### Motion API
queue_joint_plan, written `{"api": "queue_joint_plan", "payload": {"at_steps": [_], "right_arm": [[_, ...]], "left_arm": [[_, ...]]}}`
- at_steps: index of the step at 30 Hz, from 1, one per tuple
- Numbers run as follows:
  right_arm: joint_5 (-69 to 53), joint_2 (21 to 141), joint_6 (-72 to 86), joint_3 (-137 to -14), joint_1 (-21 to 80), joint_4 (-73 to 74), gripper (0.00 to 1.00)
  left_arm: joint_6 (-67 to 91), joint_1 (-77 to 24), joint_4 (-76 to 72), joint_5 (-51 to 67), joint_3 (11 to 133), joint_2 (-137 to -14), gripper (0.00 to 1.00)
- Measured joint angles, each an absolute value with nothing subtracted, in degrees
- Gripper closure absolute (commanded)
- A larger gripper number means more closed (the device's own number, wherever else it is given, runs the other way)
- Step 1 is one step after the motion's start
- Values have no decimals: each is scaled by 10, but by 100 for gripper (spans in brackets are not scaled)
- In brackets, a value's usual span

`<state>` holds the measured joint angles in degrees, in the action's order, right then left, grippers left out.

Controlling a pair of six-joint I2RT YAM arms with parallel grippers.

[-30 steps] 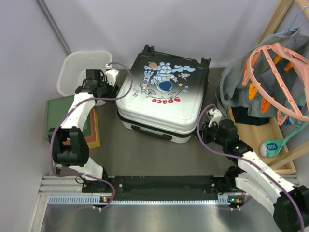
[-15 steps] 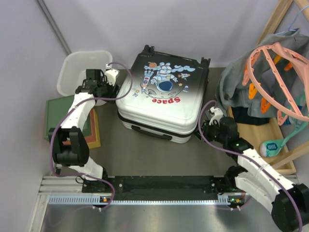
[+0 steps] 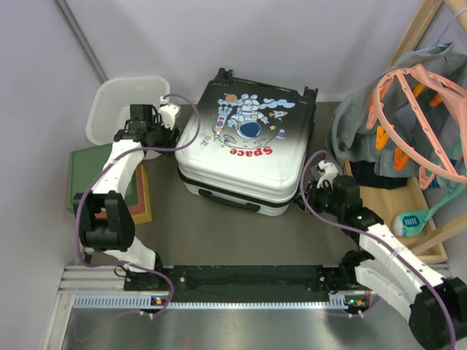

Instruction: Open, take out, and arrange the luggage

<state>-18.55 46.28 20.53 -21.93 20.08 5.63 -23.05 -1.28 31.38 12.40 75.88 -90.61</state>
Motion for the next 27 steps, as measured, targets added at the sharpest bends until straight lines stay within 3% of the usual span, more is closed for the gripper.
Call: {"api": "queue_joint_plan", "payload": {"at_steps": [8,19,27], "right_arm": [[-183,525,185,-234,189,41,76],[-183,438,149,-213,188,22,69],[-218,470,141,-213,171,-5,68]], "left_arm": [[-230,-13,314,124,759,-906,31],[-230,-13,314,124,759,-906,31],[-230,-13,314,126,759,-906,31]]}}
